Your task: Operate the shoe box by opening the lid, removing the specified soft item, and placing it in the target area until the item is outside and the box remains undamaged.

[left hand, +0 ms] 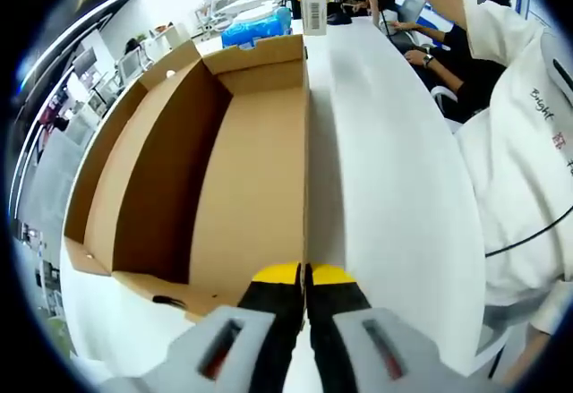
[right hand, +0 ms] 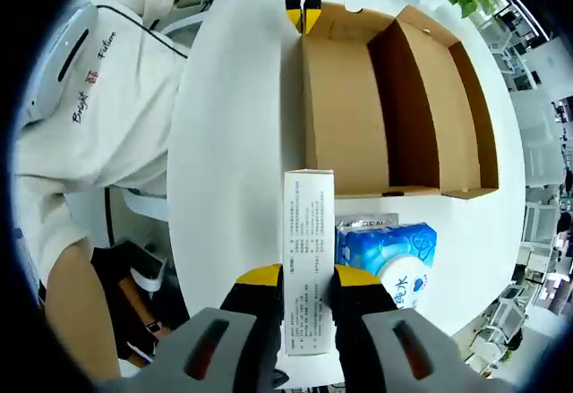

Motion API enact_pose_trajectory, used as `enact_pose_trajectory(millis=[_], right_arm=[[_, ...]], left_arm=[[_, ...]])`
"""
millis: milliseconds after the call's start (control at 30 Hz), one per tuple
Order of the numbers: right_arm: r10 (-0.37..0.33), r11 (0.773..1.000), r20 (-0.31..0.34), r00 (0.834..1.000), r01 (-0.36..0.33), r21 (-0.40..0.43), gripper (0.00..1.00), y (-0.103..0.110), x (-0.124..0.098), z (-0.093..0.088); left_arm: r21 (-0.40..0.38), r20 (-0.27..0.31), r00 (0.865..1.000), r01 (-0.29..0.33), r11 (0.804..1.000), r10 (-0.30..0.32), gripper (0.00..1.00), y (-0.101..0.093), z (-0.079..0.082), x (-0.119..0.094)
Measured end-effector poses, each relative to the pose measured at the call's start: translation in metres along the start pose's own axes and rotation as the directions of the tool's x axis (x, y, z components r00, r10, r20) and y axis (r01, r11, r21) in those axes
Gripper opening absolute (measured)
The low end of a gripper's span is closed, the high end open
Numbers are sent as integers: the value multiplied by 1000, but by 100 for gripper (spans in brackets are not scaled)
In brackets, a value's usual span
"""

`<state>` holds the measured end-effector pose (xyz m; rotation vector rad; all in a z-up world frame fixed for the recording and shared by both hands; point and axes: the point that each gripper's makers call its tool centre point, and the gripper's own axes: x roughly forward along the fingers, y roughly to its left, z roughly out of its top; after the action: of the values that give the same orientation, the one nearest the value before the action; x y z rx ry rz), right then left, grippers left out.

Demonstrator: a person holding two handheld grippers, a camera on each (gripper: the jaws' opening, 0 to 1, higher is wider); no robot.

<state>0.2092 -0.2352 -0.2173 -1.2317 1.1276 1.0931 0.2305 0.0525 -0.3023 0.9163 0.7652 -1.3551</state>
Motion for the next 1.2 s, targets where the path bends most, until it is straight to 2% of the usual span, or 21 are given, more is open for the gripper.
enact_pose_trajectory(millis=[133,300,400,600,667,867,967,1133,1200], right_arm=[[1,1000,-2,1000,-1,12,19,12,3,-9],[-8,999,-1,1000,8,40,19,20,3,-16],[-8,999,-4,1000,8,44,19,23,6,-22],[-37,998,2,999,37,51,19,33,21,-28],[-20,998,2,1000,20,67,19,37,28,-34],[-56,996,12,998,55,66,19,32,42,-43],[-29,998,40,999,27,53,19,34,53,-42],[-37,997,43,998,34,63,19,31,64,-43],[-27,998,62,998,24,52,19,33,68,-38]], left_arm=[[-11,14,1000,2,1000,-1,0,1,0,0],[7,-20,1000,-2,1000,2,0,1,0,2],[10,-6,1000,13,1000,-13,0,2,-1,1],[30,-4,999,40,999,-40,0,7,-2,1],[26,-21,999,37,999,-37,1,7,-2,3],[22,-20,1000,24,999,-24,1,8,-3,8],[17,-20,1000,23,1000,-23,1,9,-4,13],[15,-19,999,42,999,-41,1,11,-3,13],[13,-22,999,41,999,-40,1,9,-3,13]])
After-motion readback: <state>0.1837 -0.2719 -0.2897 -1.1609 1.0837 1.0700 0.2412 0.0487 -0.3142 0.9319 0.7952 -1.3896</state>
